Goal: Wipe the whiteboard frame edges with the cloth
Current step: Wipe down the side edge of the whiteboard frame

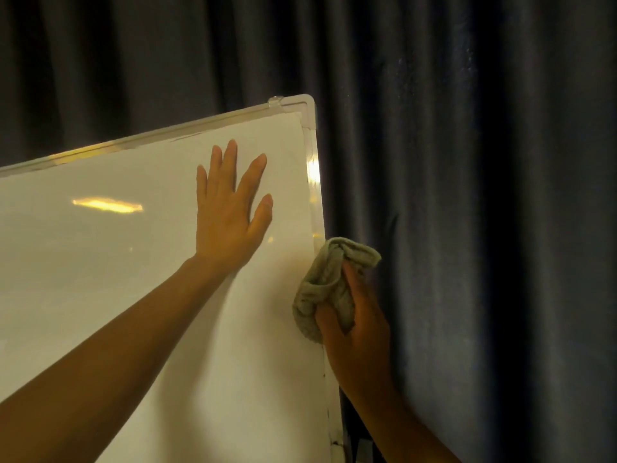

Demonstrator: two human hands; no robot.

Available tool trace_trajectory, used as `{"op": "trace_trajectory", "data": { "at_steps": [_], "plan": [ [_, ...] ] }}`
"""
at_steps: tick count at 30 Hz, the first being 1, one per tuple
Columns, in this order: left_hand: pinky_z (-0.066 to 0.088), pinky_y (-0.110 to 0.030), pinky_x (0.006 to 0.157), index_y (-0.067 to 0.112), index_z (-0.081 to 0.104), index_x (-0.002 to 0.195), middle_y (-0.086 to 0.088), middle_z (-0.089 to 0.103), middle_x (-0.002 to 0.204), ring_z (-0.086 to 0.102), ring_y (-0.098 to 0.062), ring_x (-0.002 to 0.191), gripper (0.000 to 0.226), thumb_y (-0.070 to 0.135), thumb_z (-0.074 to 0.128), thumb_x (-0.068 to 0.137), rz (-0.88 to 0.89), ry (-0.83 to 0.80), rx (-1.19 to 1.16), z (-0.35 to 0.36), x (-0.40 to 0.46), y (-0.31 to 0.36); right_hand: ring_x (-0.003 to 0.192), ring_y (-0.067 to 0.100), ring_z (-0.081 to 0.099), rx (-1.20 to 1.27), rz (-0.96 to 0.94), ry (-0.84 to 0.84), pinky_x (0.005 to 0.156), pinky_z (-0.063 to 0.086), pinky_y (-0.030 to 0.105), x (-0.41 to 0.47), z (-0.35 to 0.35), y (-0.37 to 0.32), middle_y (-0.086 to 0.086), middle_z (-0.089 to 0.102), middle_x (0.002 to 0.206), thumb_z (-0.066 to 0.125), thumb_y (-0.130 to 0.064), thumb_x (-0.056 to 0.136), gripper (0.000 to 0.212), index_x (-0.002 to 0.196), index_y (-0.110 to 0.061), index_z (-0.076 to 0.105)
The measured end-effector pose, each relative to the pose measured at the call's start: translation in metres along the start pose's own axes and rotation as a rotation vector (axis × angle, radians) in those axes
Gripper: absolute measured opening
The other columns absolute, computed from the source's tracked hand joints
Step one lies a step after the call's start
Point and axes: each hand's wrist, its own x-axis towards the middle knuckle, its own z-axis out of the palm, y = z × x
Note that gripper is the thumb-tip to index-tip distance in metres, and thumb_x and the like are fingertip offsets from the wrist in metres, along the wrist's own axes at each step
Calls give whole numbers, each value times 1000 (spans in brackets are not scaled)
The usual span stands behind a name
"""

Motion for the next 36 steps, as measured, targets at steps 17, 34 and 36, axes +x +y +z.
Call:
{"op": "trace_trajectory", "data": {
  "at_steps": [17, 34, 36],
  "plan": [
    [-3, -62, 132, 42, 9, 167, -3, -3, 180, -8, -29, 166, 67, 68, 13, 106, -15, -16, 45, 7, 1, -3, 137, 27, 47, -124, -43, -30, 113, 40, 41, 128, 20, -63, 8, 45, 153, 56, -44, 98, 65, 154, -22, 33],
    [6, -69, 129, 29, 23, 167, -13, 12, 178, 6, -37, 165, 71, 65, 12, 107, -4, -3, 53, 9, -6, 10, 129, 10, 50, -113, -164, -172, 109, 44, 27, 19, -5, 8, 8, 54, 142, 49, -45, 96, 48, 142, -40, 42],
    [6, -68, 129, 31, 21, 167, -12, 10, 178, 5, -36, 165, 70, 66, 12, 107, -7, -11, 55, 11, -11, 15, 119, -17, 39, -182, -171, -193, 99, 32, 2, 11, -11, 13, -4, 51, 142, 53, -45, 96, 49, 144, -47, 42]
  ]
}}
